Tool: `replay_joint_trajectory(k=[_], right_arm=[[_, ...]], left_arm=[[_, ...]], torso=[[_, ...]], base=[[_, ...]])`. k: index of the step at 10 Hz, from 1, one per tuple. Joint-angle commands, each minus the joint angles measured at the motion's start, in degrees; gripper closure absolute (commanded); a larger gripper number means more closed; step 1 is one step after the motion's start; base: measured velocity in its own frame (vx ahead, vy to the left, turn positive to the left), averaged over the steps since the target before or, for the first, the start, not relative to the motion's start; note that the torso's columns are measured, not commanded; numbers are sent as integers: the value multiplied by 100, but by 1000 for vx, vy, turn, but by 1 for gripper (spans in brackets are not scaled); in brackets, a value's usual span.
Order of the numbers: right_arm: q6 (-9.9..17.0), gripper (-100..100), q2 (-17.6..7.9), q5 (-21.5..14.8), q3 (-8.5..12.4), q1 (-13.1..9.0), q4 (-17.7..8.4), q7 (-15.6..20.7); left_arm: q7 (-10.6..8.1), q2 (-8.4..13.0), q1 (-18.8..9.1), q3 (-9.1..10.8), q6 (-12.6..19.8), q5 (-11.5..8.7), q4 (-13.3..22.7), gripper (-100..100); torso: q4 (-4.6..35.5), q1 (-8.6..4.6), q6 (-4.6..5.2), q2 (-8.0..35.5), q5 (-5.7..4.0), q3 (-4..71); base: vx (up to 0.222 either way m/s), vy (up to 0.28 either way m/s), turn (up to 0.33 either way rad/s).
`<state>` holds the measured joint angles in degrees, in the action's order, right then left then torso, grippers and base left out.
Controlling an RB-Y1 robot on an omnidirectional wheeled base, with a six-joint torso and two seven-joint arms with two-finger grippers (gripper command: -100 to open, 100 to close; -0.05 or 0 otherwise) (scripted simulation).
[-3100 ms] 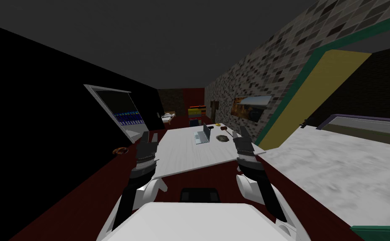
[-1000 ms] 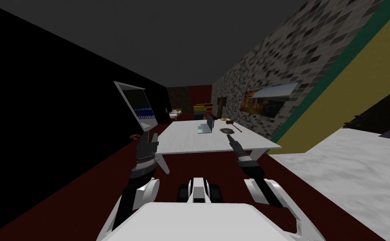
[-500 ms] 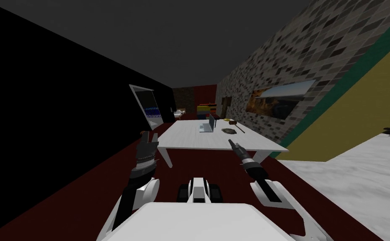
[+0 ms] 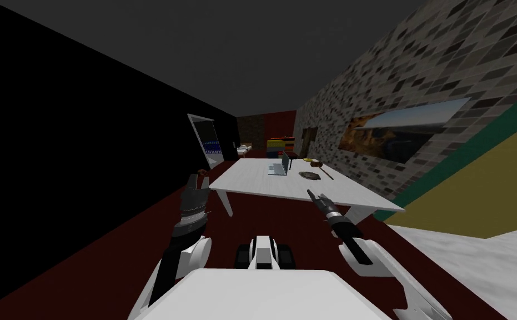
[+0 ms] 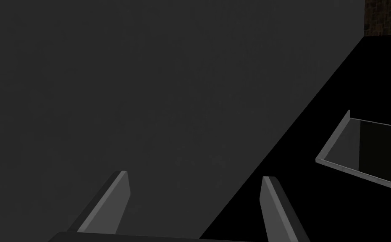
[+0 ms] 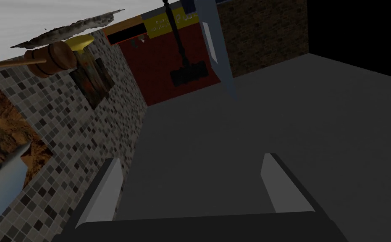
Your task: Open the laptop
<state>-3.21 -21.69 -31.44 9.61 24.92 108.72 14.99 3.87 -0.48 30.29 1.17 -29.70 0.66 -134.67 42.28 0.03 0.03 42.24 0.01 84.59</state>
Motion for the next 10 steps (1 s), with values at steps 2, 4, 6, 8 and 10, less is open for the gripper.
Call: replay_joint_trajectory(k=[2,4,6,8,10], right_arm=[[324,-100,-341,-590,157,-99,-409,332],[465,-100,-577,-930,266,-197,-661,550],[572,-100,-819,-1293,373,-312,-894,776],[649,-100,-1070,-1631,479,-437,-1104,1006],[704,-100,-1320,-1944,581,-563,-1287,1233]], left_arm=[[0,0,0,0,0,0,0,0],[0,0,0,0,0,0,0,0],[0,0,0,0,0,0,0,0],[0,0,1,0,0,0,0,0],[0,1,1,1,0,0,0,0]], torso=[[-2,-3,-4,-3,0,3],[0,-7,-1,0,-1,0],[-1,-2,-4,-3,-1,3],[-1,-1,-4,-2,1,3],[-1,-4,0,-1,-2,1]], base=[[-27,-46,305],[-4,-54,286],[19,-49,307],[38,-54,336],[56,-55,301]])
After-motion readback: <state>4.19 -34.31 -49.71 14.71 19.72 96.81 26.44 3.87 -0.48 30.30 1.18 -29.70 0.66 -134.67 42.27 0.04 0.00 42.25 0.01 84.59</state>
